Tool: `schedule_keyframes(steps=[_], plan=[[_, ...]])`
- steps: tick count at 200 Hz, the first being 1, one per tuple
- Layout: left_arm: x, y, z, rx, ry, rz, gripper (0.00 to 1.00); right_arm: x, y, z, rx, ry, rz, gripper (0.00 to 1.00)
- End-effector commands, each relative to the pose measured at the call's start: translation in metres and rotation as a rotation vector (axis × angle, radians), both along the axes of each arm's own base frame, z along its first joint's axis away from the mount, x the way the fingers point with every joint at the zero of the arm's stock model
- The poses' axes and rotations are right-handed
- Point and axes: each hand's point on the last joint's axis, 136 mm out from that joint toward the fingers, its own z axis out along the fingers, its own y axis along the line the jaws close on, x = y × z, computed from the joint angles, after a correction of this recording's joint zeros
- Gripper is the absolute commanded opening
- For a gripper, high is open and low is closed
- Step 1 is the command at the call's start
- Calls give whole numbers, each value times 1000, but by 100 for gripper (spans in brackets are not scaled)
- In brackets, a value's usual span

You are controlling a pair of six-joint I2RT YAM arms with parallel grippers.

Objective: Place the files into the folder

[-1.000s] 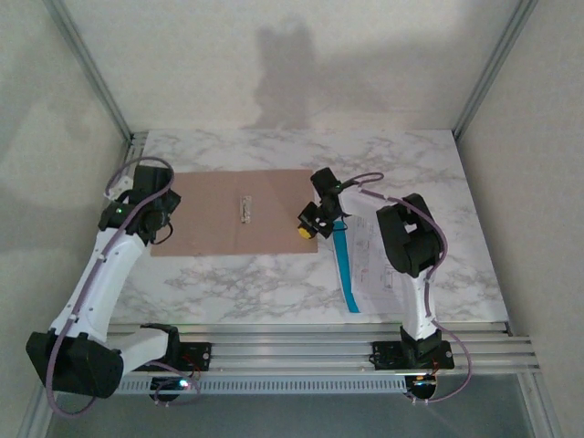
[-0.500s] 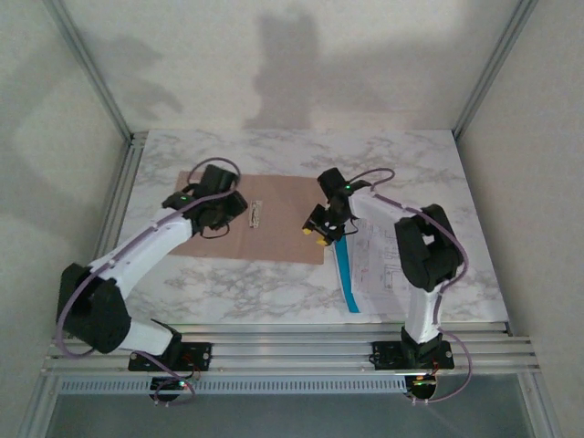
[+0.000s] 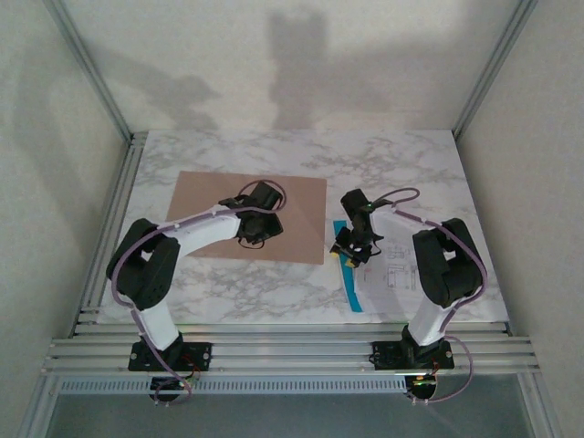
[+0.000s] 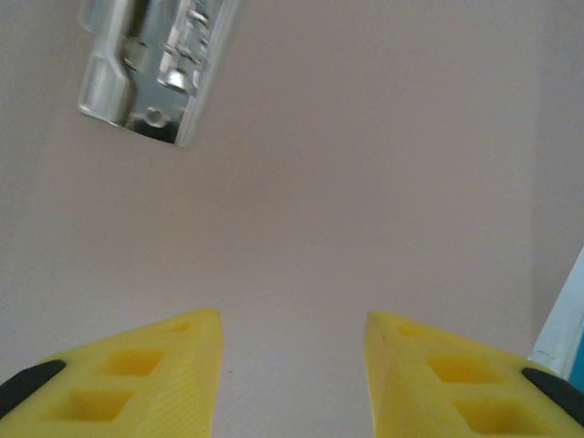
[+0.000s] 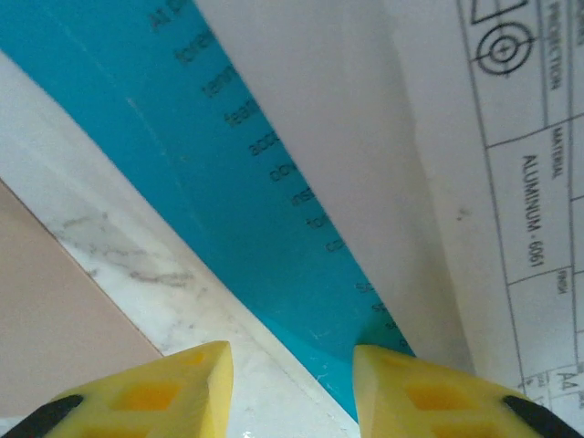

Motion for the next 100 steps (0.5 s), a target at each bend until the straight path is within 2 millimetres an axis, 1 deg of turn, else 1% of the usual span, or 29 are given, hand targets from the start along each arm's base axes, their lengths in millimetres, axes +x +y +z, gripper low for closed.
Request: schedule_keyframes(steps=[1,21,46,58,100], plan=[[-3,-12,-9,11,7,-45,43,7,-11,-13,-22,-3,19,41],[-16,-17,-27,23,42,-71,43,20,0,-20,28,3,58,40],[-31,-26,-46,43,76,-111,42,40,21,-18,119,-12,114,39],[-37,-31,-52,53,84,-126,41,45,28,-17,146,-12,127,40],[-52,-50,-68,61,108,-164,40,63,43,-10,209,-42,106,40]])
